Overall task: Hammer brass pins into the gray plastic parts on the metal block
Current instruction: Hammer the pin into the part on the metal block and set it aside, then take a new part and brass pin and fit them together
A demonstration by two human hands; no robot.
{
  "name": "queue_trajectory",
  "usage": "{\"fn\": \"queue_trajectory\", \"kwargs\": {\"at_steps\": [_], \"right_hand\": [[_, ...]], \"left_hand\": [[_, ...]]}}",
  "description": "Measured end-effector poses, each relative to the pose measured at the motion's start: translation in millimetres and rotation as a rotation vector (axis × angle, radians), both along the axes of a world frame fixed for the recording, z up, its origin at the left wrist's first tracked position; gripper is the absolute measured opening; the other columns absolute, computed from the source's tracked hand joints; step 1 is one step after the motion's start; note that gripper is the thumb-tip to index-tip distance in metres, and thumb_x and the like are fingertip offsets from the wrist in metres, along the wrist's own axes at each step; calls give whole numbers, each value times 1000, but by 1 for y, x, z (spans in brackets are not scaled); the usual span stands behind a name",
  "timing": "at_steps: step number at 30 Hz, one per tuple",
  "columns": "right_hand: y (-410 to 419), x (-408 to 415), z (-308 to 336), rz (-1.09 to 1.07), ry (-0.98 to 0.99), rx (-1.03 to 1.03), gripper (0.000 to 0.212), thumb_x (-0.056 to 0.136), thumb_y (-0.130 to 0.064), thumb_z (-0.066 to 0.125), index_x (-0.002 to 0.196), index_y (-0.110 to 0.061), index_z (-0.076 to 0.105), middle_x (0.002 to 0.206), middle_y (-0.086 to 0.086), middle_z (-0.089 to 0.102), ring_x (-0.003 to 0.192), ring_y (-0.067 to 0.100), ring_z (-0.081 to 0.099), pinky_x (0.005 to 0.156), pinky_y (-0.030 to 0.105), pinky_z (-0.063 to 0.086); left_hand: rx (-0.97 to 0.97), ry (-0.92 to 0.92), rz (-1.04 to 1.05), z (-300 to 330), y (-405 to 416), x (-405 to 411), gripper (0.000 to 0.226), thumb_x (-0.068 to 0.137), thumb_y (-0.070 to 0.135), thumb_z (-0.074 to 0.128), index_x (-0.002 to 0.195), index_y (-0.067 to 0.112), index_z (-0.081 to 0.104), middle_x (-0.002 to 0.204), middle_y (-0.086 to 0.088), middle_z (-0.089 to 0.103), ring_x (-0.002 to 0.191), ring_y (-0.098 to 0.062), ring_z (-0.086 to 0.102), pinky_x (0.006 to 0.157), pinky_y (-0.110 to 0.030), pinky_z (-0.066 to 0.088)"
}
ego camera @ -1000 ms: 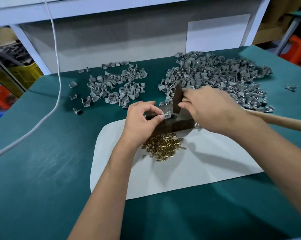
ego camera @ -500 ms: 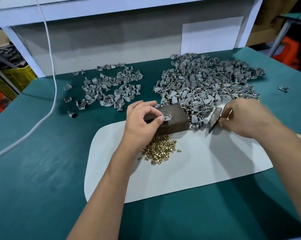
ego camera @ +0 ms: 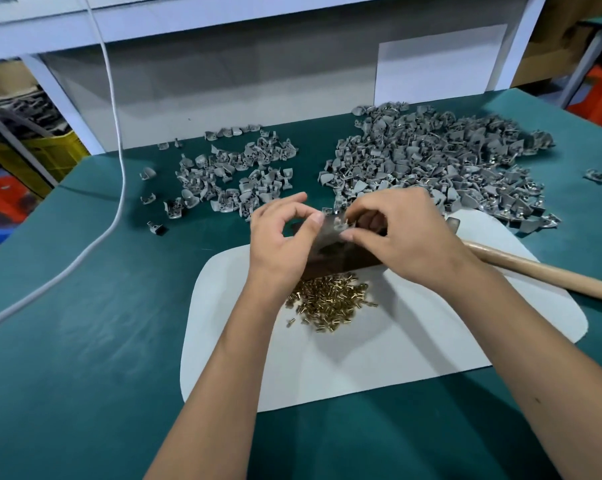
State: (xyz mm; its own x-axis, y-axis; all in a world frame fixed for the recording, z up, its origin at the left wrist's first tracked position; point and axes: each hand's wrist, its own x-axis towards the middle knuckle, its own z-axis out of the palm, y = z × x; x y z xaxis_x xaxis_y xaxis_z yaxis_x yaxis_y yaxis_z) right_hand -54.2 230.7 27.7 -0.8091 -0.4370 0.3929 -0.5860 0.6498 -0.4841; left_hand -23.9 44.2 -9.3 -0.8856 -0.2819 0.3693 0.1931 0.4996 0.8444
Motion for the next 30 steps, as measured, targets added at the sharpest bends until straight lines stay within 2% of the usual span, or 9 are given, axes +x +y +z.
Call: {"fn": "queue_trajectory", "kwargs": {"at_steps": [2,6,11,14,16,19,23,26,30], "right_hand": [[4,-7,-2,-148,-11,-70,18,83,-33,83,99,-26,77,86,-7,74,79,11,66,83,30,57],[15,-19,-8,-408,4,-173,37,85,-18,81,120,-19,70,88,-5,72,84,17,69,92,42,58],[-1,11,-12,14,149,-99,22,89,-19,77,110,-14,72,93,-4,71,83,12,65,82,36,59],[-21,34,-13,362,78,71,15,95,-30,70,101,-17,75,91,-7,71,81,10,65,78,31,58],[-31,43,-14,455,62,178,21,96,-39,68,103,-21,75,93,-9,69,83,13,64,78,36,56],[-42,52,-20,501,142,288,24,98,-46,61,108,-28,73,103,-12,64,90,16,63,71,31,47],[-48,54,-27,492,168,390,19,99,-43,56,105,-31,69,106,-13,58,99,14,54,71,30,42],[-47,55,-27,483,144,378,14,99,-38,56,100,-31,68,101,-13,56,96,14,52,65,27,34],[-48,60,-27,480,142,367,12,100,-31,55,99,-24,65,100,-8,55,95,14,49,64,28,36]], "left_hand": [[-74,-8,166,-6,-14,-3,9,95,32,67,91,29,74,118,16,65,119,4,38,107,-36,30],[-309,-128,335,-20,-45,-5,25,101,37,56,115,24,73,141,0,61,136,-20,32,116,-41,27],[-499,-294,221,-27,-52,-8,46,106,44,42,150,33,48,168,7,24,158,-21,1,128,-52,5],[-523,-264,178,-27,-52,-11,40,107,35,46,143,24,59,163,3,37,158,-21,9,129,-48,6],[-514,-191,162,-26,-54,-11,31,104,26,54,129,16,69,152,-3,53,151,-25,29,125,-37,18],[-489,-97,155,-26,-54,-12,16,94,14,68,107,14,76,121,-1,67,117,-23,56,102,-30,41],[-405,-78,158,-25,-52,-10,27,85,-1,70,102,19,74,100,6,66,86,-4,59,81,-18,47],[-355,-60,173,-25,-50,-8,32,83,-5,71,104,18,73,96,6,66,83,0,60,76,-11,48],[-368,-97,251,-23,-50,-8,26,84,6,76,109,14,76,108,-5,69,93,-18,64,92,-30,52]]}}
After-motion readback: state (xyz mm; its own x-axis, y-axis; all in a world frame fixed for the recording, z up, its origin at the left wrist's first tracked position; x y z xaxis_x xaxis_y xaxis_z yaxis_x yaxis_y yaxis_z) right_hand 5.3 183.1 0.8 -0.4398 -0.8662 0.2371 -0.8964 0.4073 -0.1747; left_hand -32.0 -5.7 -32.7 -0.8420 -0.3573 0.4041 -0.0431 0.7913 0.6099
